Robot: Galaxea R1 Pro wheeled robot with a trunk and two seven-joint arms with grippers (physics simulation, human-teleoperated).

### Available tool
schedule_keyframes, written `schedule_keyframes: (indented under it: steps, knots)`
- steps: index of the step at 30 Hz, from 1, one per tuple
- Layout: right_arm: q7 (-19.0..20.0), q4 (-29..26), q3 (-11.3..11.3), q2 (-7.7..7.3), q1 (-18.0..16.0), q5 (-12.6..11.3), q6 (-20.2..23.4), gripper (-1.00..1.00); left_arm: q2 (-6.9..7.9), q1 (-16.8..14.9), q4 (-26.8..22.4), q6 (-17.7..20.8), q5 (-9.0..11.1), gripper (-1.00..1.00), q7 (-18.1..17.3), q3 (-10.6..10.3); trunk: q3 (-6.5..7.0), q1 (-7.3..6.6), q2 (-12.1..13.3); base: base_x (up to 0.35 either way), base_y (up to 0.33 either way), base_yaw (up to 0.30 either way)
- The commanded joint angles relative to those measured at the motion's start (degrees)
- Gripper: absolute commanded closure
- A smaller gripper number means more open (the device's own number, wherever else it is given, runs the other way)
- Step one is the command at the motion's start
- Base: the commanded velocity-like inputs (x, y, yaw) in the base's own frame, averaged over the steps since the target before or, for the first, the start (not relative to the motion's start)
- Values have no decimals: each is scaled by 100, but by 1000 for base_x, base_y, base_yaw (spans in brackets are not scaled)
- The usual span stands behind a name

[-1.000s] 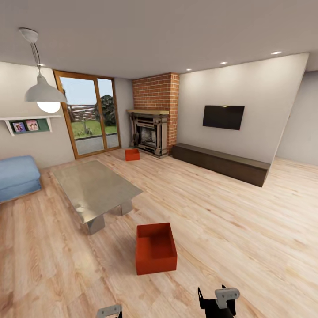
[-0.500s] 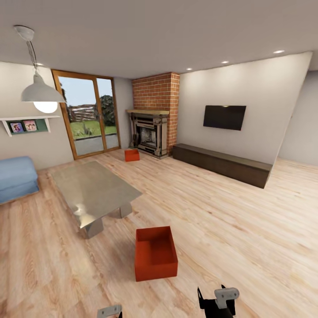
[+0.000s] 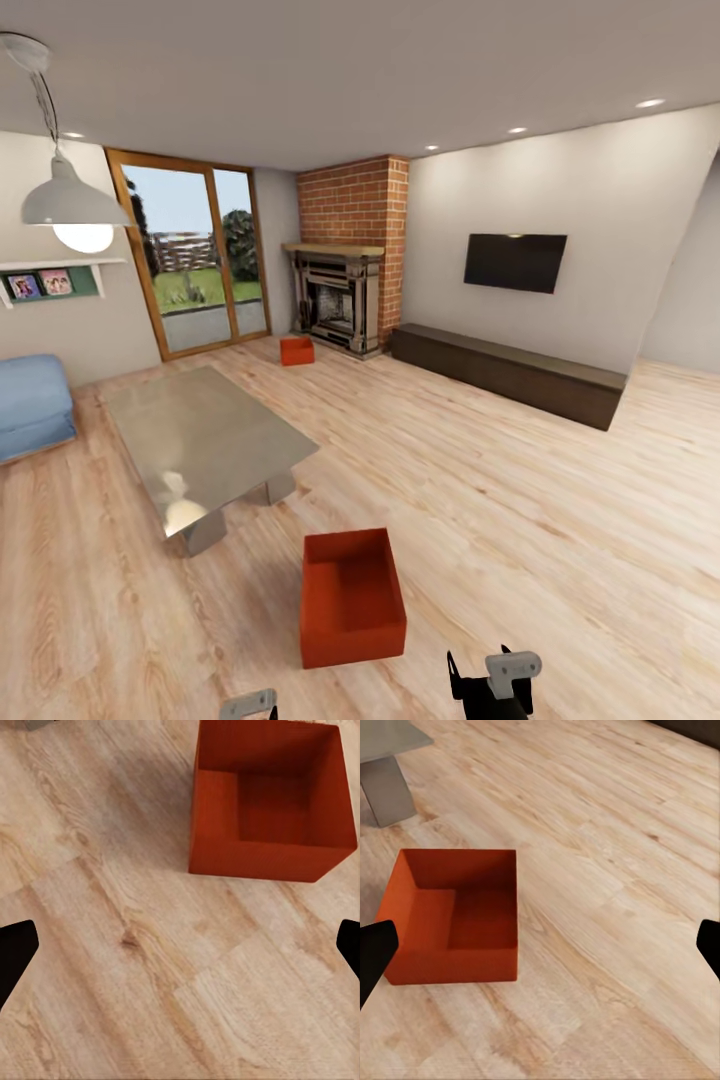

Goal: Move the two storage containers from the living room to the garage. In the garage, place one container on the floor and stack the other container on top of it (either order is fine).

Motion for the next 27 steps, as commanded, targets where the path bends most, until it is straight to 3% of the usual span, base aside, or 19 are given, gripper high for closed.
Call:
schedule_keyframes:
  steps: [1,9,17,27]
  knots:
    - [-35,4,5,0,-2,56,-8,-100,-1,-2,4,-23,47,-100,1,5,-11,5,-3,327,0,0]
    - [-35,4,5,0,-2,55,-8,-100,3,-1,4,-23,54,-100,4,7,-61,5,-3,310,-65,0]
    - [-35,4,5,0,-2,55,-8,-100,10,1,6,-32,32,-100,10,3,-63,5,-3,39,-98,15]
    - [-35,4,5,0,-2,47,-8,-100,12,-1,10,-32,37,-100,11,7,-63,5,-3,1,-275,241]
